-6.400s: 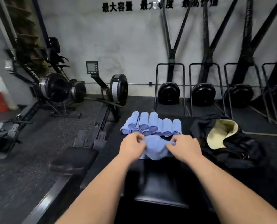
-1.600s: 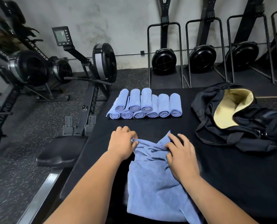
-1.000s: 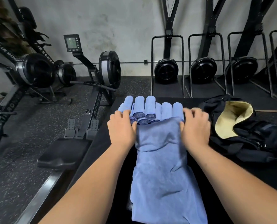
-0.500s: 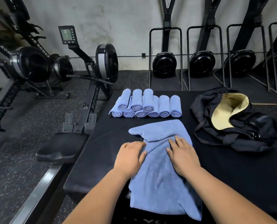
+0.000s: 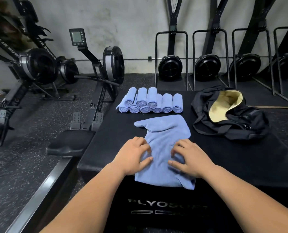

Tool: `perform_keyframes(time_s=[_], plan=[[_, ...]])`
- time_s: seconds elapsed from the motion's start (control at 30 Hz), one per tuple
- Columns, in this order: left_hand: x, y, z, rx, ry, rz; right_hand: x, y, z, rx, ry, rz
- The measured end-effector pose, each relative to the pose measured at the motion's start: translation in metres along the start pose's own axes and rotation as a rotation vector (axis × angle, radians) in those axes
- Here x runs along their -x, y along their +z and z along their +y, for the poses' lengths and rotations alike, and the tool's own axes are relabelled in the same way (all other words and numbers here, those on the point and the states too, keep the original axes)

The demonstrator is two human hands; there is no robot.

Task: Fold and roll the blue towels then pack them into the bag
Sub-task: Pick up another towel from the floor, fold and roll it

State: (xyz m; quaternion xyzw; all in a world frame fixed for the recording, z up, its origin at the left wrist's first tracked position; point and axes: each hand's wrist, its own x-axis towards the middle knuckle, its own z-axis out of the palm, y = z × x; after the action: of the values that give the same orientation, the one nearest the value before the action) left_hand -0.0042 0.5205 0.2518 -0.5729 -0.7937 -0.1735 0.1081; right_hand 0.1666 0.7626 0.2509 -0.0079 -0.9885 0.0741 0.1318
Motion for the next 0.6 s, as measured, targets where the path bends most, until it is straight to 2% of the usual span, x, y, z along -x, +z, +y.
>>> perform_keyframes(time_s=[0.13,0.23,0.33,0.4,0.53,0.57,0.6], plan=[[0.026,-0.006,0.015,-0.055,0.077,-0.038,0.026,-0.007,-0.014,0.075,-0.097,-0.106],[0.044,-0.007,0.017,-0.147,0.131,-0.188,0.041,-0.007,-0.019,0.119,-0.148,-0.194],[0.05,-0.009,0.014,-0.165,0.127,-0.169,0.04,-0.006,-0.013,0.043,-0.08,-0.181],[0.046,-0.017,0.016,-0.062,-0.008,-0.061,0.034,-0.016,-0.012,-0.118,0.096,-0.136],[0.015,-0.046,0.026,0.519,-0.477,0.251,0.009,-0.049,-0.012,-0.735,0.4,0.159],[0.005,-0.051,0.026,0.562,-0.551,0.308,0.001,-0.053,-0.008,-0.792,0.466,0.22],[-0.003,-0.055,0.024,0.505,-0.595,0.302,-0.007,-0.053,0.0,-0.749,0.535,0.256]])
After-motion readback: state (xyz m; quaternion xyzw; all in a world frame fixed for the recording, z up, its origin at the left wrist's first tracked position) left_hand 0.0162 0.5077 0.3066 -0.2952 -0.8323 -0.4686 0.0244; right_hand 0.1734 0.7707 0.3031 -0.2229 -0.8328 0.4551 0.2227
